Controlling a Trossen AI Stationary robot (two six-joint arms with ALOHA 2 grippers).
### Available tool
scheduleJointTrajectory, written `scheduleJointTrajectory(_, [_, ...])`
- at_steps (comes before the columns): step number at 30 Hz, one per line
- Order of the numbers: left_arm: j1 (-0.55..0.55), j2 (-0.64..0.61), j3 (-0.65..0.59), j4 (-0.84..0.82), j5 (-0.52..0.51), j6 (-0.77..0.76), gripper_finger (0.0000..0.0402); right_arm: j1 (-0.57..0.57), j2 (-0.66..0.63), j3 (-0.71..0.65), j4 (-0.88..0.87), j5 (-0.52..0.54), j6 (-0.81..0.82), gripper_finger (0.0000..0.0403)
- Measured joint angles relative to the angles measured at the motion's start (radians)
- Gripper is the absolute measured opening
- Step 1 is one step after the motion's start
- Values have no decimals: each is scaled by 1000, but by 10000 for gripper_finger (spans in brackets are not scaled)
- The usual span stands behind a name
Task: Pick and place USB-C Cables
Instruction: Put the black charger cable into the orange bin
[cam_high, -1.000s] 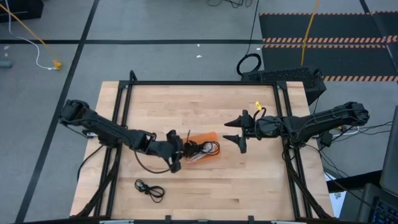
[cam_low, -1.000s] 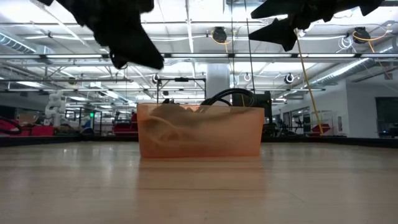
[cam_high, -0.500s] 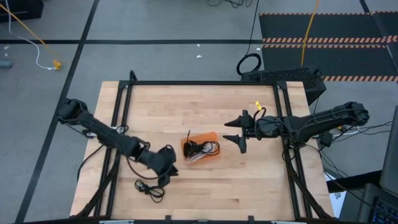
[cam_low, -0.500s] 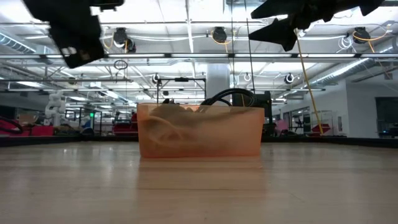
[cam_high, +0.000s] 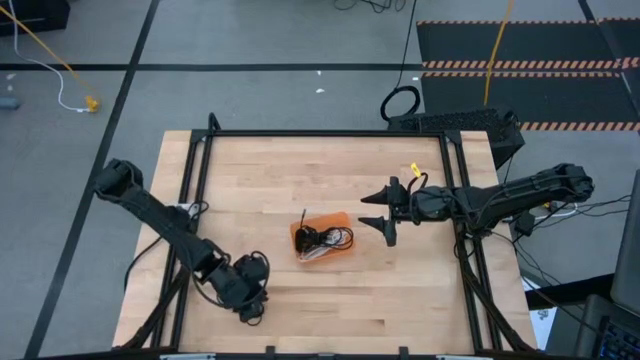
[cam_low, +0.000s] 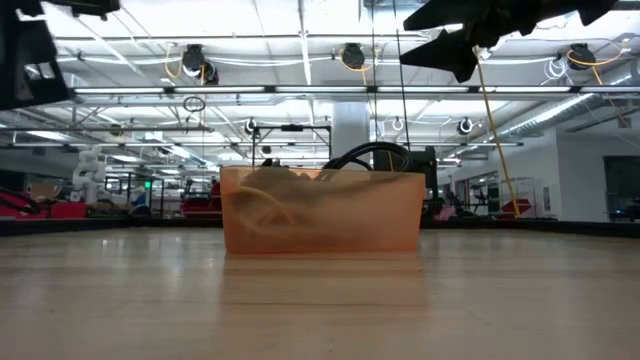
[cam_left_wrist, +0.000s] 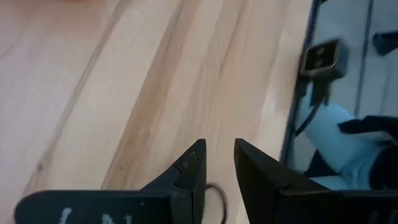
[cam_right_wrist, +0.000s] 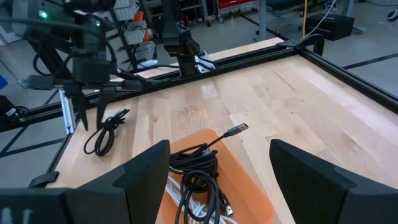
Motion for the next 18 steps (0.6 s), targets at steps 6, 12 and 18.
scheduleJointTrajectory(6, [-50, 1, -1, -4, 8, -16, 83, 0, 0, 0, 0, 0, 0, 270])
scheduleJointTrajectory(12, [-77, 1, -1, -14, 9, -34, 83, 0, 0, 0, 0, 0, 0, 270])
scheduleJointTrajectory(18, [-97, 1, -1, -31, 4, -92, 83, 0, 0, 0, 0, 0, 0, 270])
